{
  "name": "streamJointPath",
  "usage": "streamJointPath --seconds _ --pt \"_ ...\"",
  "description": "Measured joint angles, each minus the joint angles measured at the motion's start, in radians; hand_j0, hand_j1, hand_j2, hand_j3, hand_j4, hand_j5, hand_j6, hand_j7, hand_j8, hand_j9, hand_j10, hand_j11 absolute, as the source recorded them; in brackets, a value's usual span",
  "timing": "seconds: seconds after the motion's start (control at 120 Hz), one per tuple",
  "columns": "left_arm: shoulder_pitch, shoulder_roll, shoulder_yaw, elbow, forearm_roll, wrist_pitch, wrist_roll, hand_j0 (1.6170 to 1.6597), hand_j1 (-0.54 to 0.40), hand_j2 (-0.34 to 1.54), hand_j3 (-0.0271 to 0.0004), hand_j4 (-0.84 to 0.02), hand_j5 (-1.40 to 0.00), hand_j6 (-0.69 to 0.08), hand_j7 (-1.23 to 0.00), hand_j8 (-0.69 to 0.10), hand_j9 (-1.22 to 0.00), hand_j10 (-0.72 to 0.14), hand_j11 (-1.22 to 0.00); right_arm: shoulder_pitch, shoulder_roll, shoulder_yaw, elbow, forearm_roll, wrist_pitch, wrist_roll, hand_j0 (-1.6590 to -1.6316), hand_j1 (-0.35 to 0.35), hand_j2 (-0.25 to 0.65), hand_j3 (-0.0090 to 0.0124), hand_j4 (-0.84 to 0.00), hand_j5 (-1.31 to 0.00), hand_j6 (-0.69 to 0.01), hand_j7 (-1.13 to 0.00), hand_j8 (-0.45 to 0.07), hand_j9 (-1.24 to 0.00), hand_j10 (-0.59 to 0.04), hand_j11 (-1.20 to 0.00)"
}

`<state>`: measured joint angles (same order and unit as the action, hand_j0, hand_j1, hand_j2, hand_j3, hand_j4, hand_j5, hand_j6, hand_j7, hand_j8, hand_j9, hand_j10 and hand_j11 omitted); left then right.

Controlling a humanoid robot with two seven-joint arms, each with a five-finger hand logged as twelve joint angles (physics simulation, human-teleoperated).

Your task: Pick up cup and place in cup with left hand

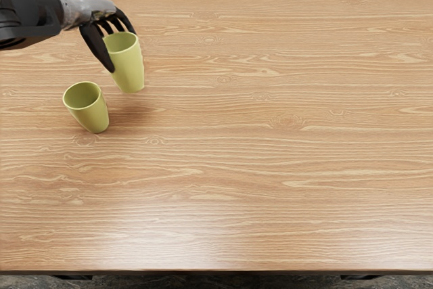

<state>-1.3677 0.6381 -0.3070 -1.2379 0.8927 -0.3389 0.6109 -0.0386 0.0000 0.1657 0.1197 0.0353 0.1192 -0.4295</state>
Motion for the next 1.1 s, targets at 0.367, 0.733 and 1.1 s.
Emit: streamJointPath --seconds 0.367,0.733,1.1 --pt "-0.028 0.086 -0.008 -0.013 -0.022 -0.057 0.000 1.6570 -0.109 0.09 0.0000 -0.417 -0.57 -0.346 -0.57 -0.420 -0.57 -0.434 -0.57 0.006 0.000 0.000 0.000 0.000 -0.001 0.000 -1.6581 -0.349 0.000 0.0000 0.000 0.00 0.000 0.00 0.000 0.00 0.000 0.00" --pt "-0.042 0.155 -0.014 -0.029 -0.035 -0.091 0.000 1.6569 -0.117 0.10 0.0000 -0.408 -0.58 -0.334 -0.58 -0.412 -0.58 -0.441 -0.58 0.007 0.000 -0.001 0.000 0.000 0.000 0.000 -1.6581 -0.349 0.000 0.0000 0.000 0.00 0.000 0.00 0.000 0.00 0.000 0.00" --pt "-0.028 0.232 -0.008 -0.058 -0.037 -0.101 0.000 1.6564 -0.116 0.09 0.0000 -0.403 -0.59 -0.331 -0.58 -0.412 -0.59 -0.445 -0.58 0.009 0.000 -0.001 0.000 0.000 0.000 0.000 -1.6581 -0.349 0.000 0.0000 0.000 0.00 0.000 0.00 0.000 0.00 0.000 0.00"
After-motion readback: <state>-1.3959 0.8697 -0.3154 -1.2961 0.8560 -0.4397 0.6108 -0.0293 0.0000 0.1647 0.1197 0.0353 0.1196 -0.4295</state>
